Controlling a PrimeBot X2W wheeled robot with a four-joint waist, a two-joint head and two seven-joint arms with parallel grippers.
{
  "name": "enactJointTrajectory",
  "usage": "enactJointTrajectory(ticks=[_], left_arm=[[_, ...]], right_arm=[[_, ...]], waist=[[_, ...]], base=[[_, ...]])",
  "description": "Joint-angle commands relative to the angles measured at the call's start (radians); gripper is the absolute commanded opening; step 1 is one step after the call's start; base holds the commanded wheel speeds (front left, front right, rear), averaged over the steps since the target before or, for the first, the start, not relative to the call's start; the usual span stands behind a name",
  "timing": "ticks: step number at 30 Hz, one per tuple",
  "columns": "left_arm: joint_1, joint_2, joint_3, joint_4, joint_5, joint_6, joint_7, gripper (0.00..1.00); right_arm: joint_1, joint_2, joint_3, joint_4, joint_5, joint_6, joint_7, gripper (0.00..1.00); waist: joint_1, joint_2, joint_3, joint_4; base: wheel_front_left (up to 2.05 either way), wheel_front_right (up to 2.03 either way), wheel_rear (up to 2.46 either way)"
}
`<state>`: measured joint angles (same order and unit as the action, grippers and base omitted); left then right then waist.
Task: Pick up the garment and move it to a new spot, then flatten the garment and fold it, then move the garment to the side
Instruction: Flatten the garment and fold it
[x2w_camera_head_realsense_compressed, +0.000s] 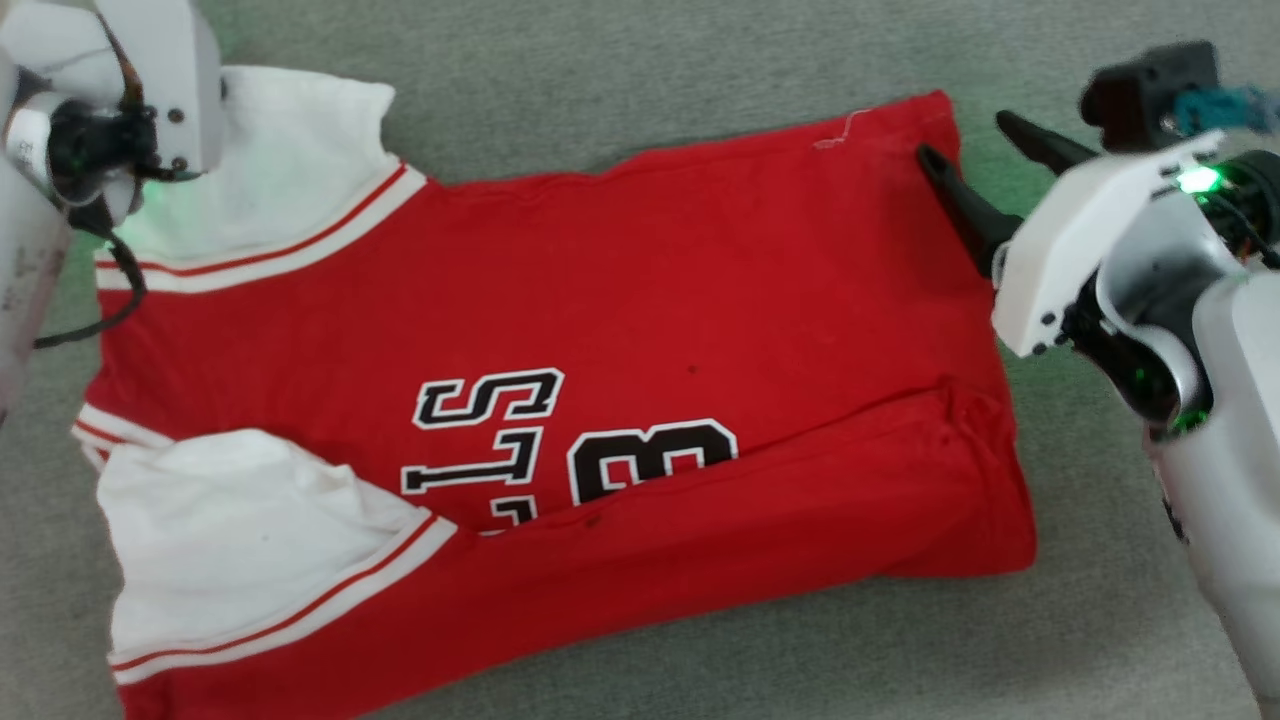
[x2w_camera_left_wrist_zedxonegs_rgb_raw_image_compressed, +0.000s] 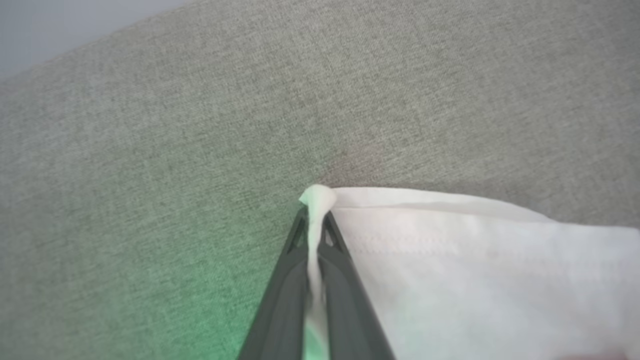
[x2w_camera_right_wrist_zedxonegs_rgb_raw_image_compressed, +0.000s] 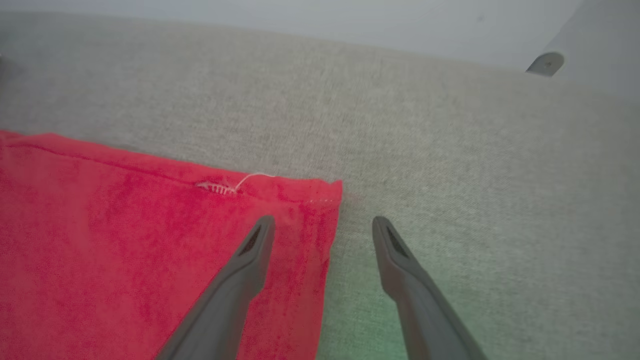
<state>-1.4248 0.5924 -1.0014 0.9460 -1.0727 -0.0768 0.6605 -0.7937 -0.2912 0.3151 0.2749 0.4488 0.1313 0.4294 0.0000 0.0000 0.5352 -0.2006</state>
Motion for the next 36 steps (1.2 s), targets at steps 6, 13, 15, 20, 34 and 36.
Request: enactJointTrajectory(ticks=[6,13,15,20,34,36], left_arm=[[0.013,-0.042,-0.020,0.045,0.007,-0.022,-0.012,0.00],[0.003,-0.065,-0.027,0.083,0.006,-0.036,-0.041,0.00],[0.001,-0.069,-0.029,0.092,0.008,-0.041,-0.052,0.00],[-0.012,-0.076,-0.024,0.096,0.001,-0.049,-0.103,0.00],[0.004,-0.046,-0.049,-0.047,-0.041,-0.054,-0.139,0.00],[0.017,-0.030,-0.062,-0.085,-0.041,-0.054,-0.131,0.00]], right_arm=[[-0.133,-0.007,0.081,0.158,0.094,-0.001,0.149,1.00],[-0.210,0.010,0.179,0.328,0.173,-0.001,0.295,0.00],[-0.225,-0.001,0.202,0.349,0.193,-0.001,0.318,0.00],[-0.262,-0.044,0.217,0.356,0.212,-0.002,0.270,0.00],[-0.158,-0.192,0.278,0.265,0.278,-0.001,0.096,0.00],[-0.126,-0.212,0.285,0.240,0.286,-0.001,0.082,0.00]], waist=[[0.0000,0.0000,0.014,0.038],[0.0000,0.0000,0.020,0.056],[0.0000,0.0000,0.019,0.061],[0.0000,0.0000,0.002,0.080],[0.0000,0.0000,-0.150,0.167],[0.0000,0.0000,-0.182,0.182]], base=[[0.00,0.00,0.00],[0.00,0.00,0.00],[0.00,0.00,0.00],[0.00,0.00,0.00],[0.00,0.00,0.00],[0.00,0.00,0.00]])
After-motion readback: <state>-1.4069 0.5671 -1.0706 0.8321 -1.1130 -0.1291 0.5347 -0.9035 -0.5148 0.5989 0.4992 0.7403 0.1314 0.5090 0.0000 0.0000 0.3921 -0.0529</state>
